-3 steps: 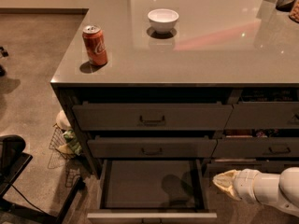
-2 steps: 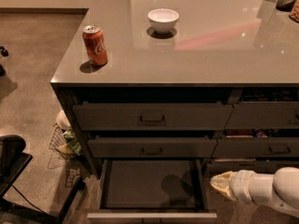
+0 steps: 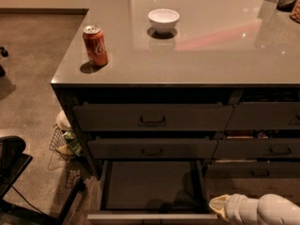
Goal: Close bottom drawer
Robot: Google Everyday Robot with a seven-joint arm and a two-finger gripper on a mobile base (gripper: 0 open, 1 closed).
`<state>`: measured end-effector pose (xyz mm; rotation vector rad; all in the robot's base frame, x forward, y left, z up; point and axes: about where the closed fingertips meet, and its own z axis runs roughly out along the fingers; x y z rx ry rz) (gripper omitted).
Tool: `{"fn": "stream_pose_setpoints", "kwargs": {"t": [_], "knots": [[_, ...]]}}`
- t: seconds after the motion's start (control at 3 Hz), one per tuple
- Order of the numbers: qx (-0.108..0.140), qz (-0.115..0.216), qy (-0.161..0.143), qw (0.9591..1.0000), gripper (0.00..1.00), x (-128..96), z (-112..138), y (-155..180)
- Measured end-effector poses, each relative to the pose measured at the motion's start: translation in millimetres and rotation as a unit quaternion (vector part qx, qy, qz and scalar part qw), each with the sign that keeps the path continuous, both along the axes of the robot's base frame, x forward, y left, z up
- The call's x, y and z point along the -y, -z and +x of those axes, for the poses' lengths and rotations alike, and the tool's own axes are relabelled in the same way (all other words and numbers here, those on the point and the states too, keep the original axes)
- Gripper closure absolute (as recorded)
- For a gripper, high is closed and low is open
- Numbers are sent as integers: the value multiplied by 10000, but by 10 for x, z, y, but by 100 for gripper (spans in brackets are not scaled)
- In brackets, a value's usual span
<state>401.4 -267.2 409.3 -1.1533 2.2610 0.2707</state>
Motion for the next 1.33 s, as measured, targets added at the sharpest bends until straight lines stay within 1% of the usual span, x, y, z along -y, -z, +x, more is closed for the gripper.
{"fn": "stream_pose_setpoints", "kwargs": {"t": [0.33, 0.67, 1.0, 1.33], "knots": [[35, 79, 163, 9998, 100, 142, -33, 664], [-43, 250, 231, 9994, 100, 190, -101, 1241], [-270, 445, 186, 9985, 100, 106, -275, 1705], [-527, 613, 37, 9967, 100, -65, -425, 2049]]}}
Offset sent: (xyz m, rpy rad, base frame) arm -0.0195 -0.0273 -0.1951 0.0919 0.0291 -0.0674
